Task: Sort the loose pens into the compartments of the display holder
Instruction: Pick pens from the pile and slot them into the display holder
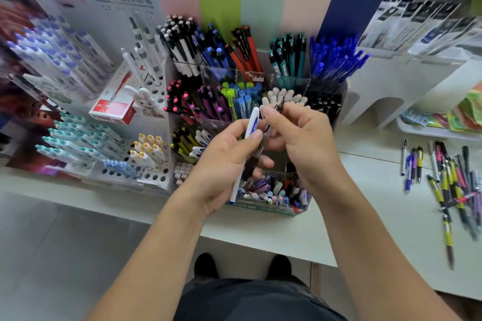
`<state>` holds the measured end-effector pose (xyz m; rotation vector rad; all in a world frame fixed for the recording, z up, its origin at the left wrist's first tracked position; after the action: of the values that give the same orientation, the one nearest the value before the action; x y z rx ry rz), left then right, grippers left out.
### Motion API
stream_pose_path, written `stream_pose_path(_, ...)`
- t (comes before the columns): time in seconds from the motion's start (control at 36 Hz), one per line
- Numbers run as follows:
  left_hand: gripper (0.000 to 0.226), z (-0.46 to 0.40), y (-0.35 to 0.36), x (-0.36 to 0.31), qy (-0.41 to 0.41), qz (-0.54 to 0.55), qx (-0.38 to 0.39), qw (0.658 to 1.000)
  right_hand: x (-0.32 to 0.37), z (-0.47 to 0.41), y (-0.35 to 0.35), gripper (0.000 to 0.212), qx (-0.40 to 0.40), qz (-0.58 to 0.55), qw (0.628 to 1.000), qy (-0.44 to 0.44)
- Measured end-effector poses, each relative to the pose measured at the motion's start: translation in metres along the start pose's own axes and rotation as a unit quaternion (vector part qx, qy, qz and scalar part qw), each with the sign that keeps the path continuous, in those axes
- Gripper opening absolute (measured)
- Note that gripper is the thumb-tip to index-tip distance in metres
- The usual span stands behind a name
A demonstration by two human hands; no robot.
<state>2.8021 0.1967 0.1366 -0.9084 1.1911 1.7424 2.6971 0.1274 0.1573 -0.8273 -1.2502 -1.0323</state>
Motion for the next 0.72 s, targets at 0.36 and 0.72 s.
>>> stream_pose_path(0.36,0.033,-0.006,0.008,0.010,-0.036,0.000,0.014,0.999,0.004,-0.008,-0.041,0.025,0.015,-0.094,0.995,-0.004)
stream_pose_path(0.72,0.030,-0.002,0.001,0.026,-0.029,-0.088,0.049,0.994,-0.009,-0.005,-0.025,0.018,-0.021,0.071,0.997,-0.035)
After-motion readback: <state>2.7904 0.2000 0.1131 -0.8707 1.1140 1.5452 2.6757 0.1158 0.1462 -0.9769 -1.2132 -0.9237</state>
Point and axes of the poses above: each hand's wrist, its own z-axis away from the middle knuckle, its own y-axis out of the palm, x = y × z, the point moved 6 cm from there along -z, towards the middle knuckle, and after that the axes turned 2 degrees about -x, right-handed, at the moved point
